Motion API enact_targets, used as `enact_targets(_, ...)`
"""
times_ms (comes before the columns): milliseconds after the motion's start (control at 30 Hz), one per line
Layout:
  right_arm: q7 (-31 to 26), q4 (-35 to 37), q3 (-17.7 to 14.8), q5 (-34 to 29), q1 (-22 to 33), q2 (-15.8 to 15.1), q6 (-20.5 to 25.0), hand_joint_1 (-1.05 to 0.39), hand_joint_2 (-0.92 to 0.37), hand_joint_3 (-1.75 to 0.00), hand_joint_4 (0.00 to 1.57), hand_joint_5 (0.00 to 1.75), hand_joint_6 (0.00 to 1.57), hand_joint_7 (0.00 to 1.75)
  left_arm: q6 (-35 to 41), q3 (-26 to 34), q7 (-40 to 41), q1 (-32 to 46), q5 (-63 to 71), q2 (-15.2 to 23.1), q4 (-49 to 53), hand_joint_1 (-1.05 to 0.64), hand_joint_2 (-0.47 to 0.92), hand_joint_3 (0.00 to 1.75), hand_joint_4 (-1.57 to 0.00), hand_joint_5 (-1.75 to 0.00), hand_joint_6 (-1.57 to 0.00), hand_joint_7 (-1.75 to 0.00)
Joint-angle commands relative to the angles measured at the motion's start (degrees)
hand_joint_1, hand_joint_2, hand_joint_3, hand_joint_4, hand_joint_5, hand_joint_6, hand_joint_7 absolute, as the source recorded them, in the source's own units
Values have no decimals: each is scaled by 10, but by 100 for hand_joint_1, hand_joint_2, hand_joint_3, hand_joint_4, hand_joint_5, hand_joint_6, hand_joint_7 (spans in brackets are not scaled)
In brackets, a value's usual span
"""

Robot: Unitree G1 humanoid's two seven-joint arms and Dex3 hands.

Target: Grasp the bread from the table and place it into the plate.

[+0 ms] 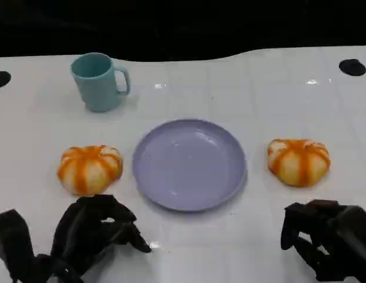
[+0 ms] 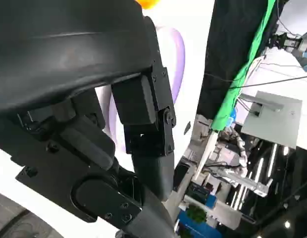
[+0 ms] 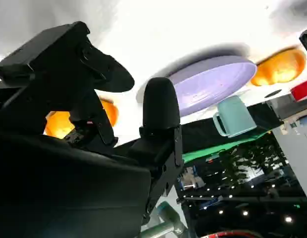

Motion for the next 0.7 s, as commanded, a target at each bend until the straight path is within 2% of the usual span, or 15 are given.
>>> enact_targets(33,1,2,0,4,-3,-6,0,-8,-43,-115,76,175,61,155,3,5,-4,-3,-1,12,2,-105,68,0,-157,-60,-157,-33)
enact_targets(700,0,3,1,4,-3,-4,3,-7,-43,-114,77,175,60,159,4,4,-4,-4,0,13,1,-105,68,0,-157,-60,-157,-33)
